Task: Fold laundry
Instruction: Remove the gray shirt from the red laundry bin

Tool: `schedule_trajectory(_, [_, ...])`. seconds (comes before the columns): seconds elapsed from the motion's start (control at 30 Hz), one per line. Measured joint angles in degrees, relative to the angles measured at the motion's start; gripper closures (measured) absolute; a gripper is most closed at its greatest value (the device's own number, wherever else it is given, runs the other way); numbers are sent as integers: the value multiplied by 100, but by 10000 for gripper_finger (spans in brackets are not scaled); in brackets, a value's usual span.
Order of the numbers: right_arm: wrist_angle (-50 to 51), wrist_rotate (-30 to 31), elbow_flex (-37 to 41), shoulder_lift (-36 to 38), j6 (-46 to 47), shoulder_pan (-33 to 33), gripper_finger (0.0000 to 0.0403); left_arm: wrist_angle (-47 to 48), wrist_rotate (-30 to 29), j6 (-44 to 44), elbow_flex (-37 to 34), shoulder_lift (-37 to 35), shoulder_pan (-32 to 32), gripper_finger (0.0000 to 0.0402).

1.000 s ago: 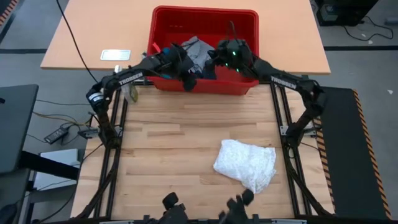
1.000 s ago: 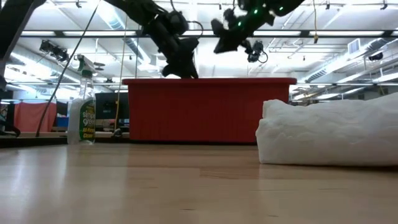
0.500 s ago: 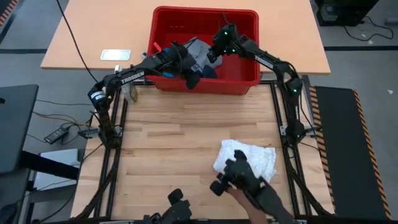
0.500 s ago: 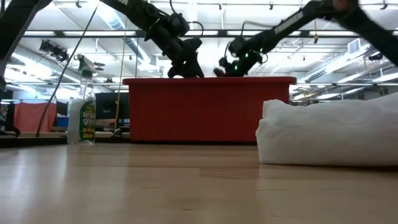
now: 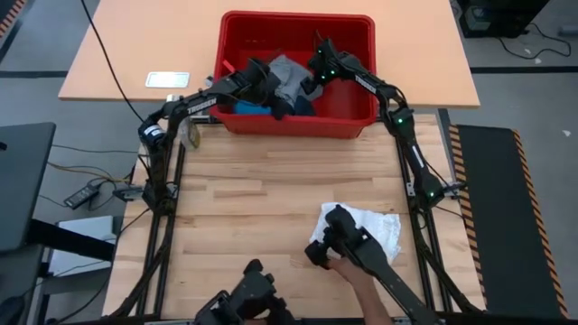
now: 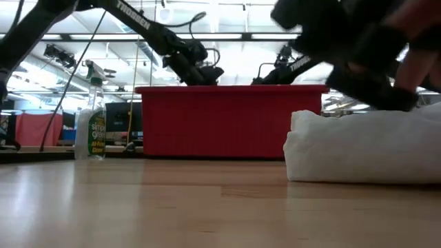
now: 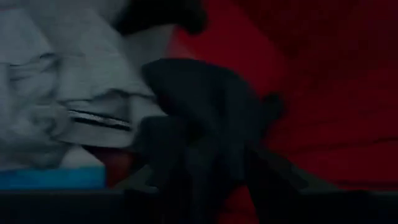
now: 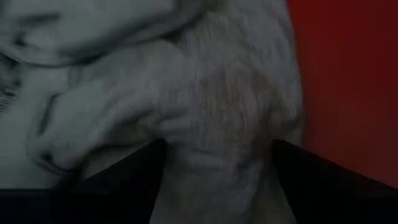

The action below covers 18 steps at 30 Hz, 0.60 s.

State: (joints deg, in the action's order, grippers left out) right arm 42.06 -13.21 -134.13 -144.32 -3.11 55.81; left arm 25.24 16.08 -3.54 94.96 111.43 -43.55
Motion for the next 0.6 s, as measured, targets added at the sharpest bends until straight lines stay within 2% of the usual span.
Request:
schedule_trajectory(0.1, [54, -116, -52, -171, -12, 34, 118, -252, 30, -7, 20, -51, -81, 242])
schedule_trajectory(0.2, [80, -129, -95, -253, -29, 51, 168, -480, 47, -62, 46, -71, -175, 242])
schedule_trajectory(0.3, [12, -147, -96, -235, -45, 60, 251, -562, 134, -202, 28, -71, -293, 242])
schedule_trajectory(0.4, [-82, -146, -82, -102, -148, 82, 357, -734, 198, -176, 28, -115, -406, 242])
schedule_trajectory(0.43, [-112, -139, -82, -27, -171, 90, 376, -711, 283, -136, 24, -135, -471, 242])
schedule_trajectory(0.6, [-285, -51, -80, 652, 120, 96, 382, -484, 637, -113, 143, -334, -770, 242])
